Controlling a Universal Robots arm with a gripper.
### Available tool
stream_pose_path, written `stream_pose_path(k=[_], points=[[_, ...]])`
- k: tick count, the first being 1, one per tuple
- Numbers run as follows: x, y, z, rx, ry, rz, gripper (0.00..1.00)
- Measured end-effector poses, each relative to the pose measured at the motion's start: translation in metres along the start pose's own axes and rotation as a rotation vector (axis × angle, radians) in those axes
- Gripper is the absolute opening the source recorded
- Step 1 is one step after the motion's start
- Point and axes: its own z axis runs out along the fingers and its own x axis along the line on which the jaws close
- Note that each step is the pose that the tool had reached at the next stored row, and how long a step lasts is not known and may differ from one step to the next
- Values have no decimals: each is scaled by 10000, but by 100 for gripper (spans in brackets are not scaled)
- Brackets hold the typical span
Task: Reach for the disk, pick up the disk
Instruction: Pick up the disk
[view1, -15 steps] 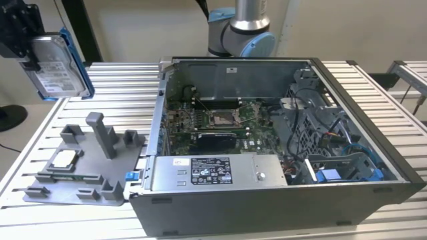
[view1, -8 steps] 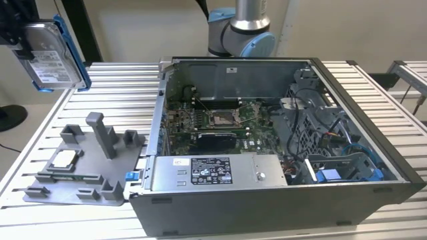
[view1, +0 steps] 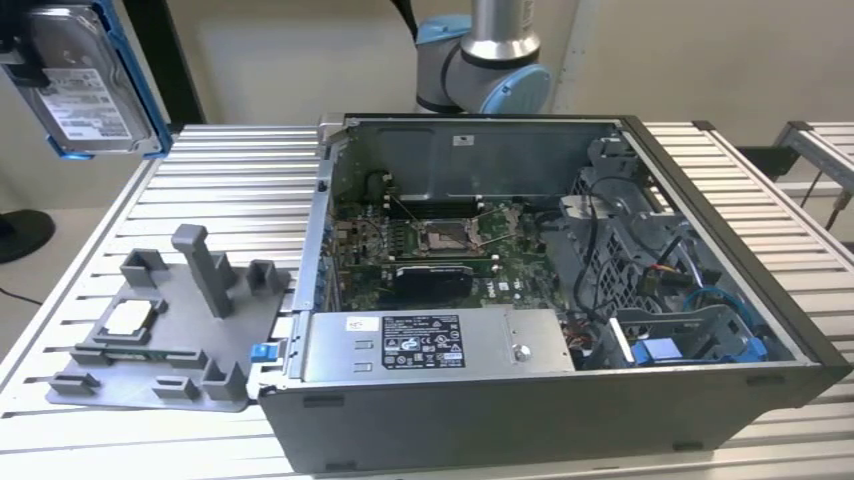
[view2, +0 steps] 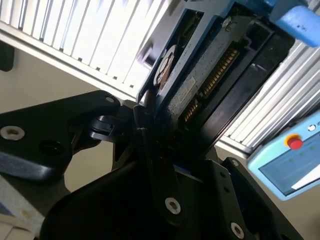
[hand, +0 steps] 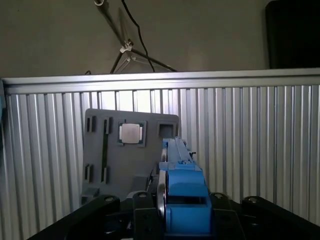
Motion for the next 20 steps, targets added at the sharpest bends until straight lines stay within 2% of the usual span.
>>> stream_pose_path(k=[6,13,20], points=[[-6,1,-251,-2,2,0,0],[-6,-3,-258,1,0,-1,0],[-15,-162,-260,0,0,0,0]])
